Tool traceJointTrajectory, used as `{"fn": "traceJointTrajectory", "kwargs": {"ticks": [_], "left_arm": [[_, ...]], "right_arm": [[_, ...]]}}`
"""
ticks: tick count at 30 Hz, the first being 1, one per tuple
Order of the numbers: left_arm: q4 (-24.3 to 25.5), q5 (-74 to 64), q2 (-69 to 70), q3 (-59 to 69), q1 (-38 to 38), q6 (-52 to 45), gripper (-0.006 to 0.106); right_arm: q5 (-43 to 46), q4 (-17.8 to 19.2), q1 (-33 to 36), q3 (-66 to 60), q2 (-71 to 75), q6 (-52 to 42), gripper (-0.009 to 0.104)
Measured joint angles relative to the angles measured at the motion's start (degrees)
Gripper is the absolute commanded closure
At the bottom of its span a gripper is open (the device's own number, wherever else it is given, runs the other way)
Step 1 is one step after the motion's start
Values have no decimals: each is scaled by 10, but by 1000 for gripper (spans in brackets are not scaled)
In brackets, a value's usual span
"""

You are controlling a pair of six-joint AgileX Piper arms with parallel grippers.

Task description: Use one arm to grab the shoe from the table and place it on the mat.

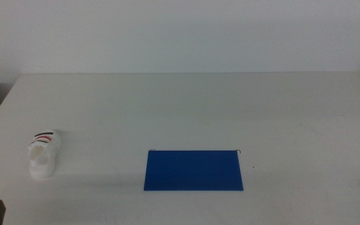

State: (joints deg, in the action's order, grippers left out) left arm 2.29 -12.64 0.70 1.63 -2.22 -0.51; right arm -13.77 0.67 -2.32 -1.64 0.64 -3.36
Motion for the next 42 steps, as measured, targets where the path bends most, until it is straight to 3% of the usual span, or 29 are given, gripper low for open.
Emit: {"fn": "traceJointTrajectory", "kwargs": {"ticks": [10,20,42], "left_arm": [[0,-17,-19,-14,0,0,7],[0,-51,-227,-182,0,0,7],[-1,-374,-633,-553,0,0,7]], "right_arm": [[0,0,0,0,0,0,17],[0,0,0,0,0,0,17],[0,0,0,0,0,0,17]]}}
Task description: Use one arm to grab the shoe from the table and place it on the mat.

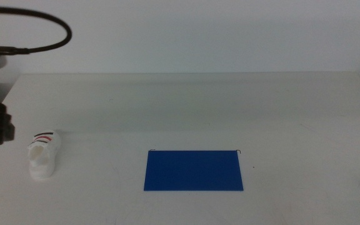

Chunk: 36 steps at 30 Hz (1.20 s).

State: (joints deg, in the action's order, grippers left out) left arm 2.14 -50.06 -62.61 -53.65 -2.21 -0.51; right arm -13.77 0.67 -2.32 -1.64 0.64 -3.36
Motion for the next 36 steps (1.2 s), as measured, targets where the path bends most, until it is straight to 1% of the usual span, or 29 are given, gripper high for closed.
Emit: {"fn": "traceJointTrajectory", "kwargs": {"ticks": [7,19,25,33,36], "left_arm": [[-11,-52,-123,-74,0,0,7],[-15,-57,-342,-224,0,0,7],[-15,-52,-423,-250,0,-5,7],[-15,-44,-504,-253,0,-7,7],[-15,-36,-522,-253,0,-7,8]], "right_arm": [[0,0,0,0,0,0,17],[0,0,0,0,0,0,17],[0,0,0,0,0,0,17],[0,0,0,0,0,0,17],[0,0,0,0,0,0,17]]}}
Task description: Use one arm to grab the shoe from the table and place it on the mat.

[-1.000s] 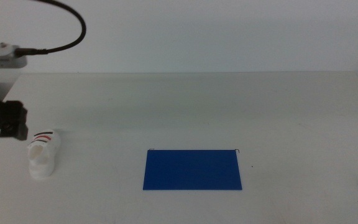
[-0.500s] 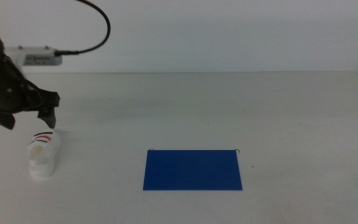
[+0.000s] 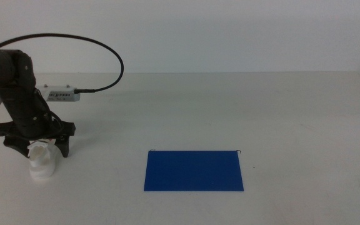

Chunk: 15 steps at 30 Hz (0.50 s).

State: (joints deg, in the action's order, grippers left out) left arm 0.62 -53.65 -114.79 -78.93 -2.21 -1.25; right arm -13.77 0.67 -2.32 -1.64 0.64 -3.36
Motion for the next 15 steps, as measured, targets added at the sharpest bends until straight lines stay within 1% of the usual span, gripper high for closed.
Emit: {"fn": "traceJointTrajectory", "kwargs": {"ticks": [2,5,8,12,13,15], "left_arm": [[0,6,-6,0,0,0,14],[0,9,-7,0,0,-1,29],[0,9,-7,0,-2,1,52],[-1,5,-7,-1,-8,4,85],[-1,2,-7,-1,-9,4,92],[-1,-8,-3,-1,-10,5,101]], "right_arm": [[0,0,0,0,0,0,17],[0,0,0,0,0,0,17],[0,0,0,0,0,0,17],[0,0,0,0,0,0,17],[0,0,0,0,0,0,17],[0,0,0,0,0,0,17]]}}
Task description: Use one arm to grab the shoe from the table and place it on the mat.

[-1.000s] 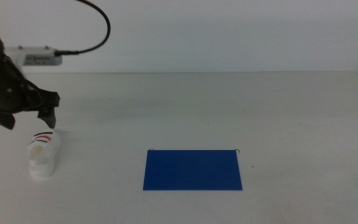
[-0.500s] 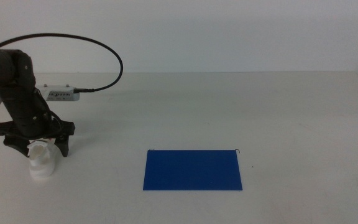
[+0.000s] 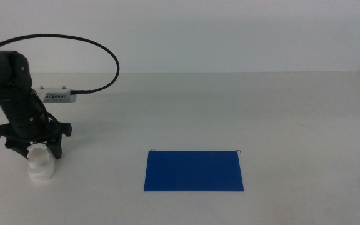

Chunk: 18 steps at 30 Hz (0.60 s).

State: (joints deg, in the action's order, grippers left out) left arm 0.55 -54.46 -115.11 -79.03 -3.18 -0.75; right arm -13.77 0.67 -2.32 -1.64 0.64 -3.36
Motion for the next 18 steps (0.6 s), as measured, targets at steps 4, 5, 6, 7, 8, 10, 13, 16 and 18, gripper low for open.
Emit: {"fn": "traceJointTrajectory", "kwargs": {"ticks": [4,5,6,7,8,10,13,16,18], "left_arm": [[1,-14,31,0,7,12,102],[1,-18,41,0,12,19,102],[1,-23,54,0,18,29,102],[1,-30,65,0,28,39,102],[2,-36,76,0,38,47,102],[2,-51,91,0,63,62,102],[2,-78,97,-9,103,81,102],[2,-94,97,-20,152,104,102],[2,-98,97,-29,191,126,102]], "right_arm": [[0,0,0,0,0,0,17],[0,0,0,0,0,0,17],[0,0,0,0,0,0,17],[0,0,0,0,0,0,17],[0,0,0,0,0,0,17],[0,0,0,0,0,0,17],[0,0,0,0,0,0,17],[0,0,0,0,0,0,17],[0,0,0,0,0,0,17]]}}
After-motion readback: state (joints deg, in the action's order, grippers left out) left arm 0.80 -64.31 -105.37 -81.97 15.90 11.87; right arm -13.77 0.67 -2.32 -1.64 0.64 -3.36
